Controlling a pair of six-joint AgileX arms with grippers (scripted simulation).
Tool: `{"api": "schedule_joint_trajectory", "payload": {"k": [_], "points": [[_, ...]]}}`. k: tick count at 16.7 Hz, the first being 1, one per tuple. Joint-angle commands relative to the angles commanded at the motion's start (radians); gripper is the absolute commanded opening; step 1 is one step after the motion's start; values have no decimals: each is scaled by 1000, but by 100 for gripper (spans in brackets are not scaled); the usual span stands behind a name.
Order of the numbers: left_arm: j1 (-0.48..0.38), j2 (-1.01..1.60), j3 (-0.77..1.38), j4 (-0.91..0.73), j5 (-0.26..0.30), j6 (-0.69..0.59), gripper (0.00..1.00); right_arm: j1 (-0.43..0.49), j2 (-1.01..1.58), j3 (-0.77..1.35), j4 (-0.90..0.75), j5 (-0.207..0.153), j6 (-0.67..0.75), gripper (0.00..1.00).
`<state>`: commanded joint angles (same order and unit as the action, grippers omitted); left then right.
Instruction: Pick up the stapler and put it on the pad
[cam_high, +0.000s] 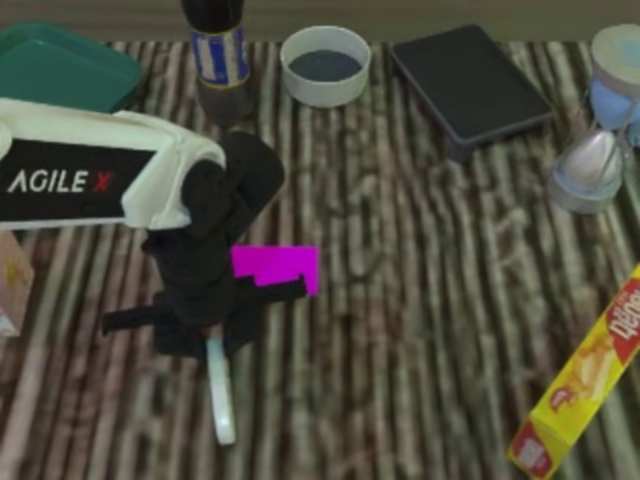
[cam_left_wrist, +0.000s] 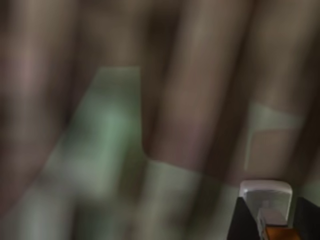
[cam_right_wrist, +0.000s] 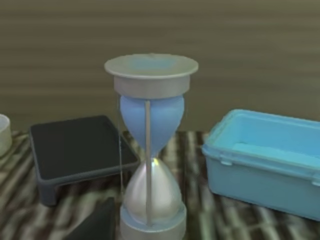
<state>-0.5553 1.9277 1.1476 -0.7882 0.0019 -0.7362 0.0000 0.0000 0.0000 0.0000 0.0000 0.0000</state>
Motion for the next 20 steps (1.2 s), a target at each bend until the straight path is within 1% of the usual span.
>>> {"api": "schedule_joint_trajectory", "payload": {"k": [3, 7, 9, 11, 16, 18, 20], "points": [[4, -21, 56, -72, 0, -6, 0, 0, 0, 0, 0, 0, 0, 100], [12, -81, 174, -281, -1, -8, 0, 0, 0, 0, 0, 0, 0, 100], [15, -113, 223, -350, -1, -7, 0, 0, 0, 0, 0, 0, 0, 100], [17, -131, 245, -378, -1, -4, 0, 0, 0, 0, 0, 0, 0, 100], [11, -122, 253, -379, -1, 8, 0, 0, 0, 0, 0, 0, 0, 100], [5, -95, 293, -392, 0, 62, 0, 0, 0, 0, 0, 0, 0, 100], [-2, -51, 359, -414, 0, 155, 0, 0, 0, 0, 0, 0, 0, 100]]}}
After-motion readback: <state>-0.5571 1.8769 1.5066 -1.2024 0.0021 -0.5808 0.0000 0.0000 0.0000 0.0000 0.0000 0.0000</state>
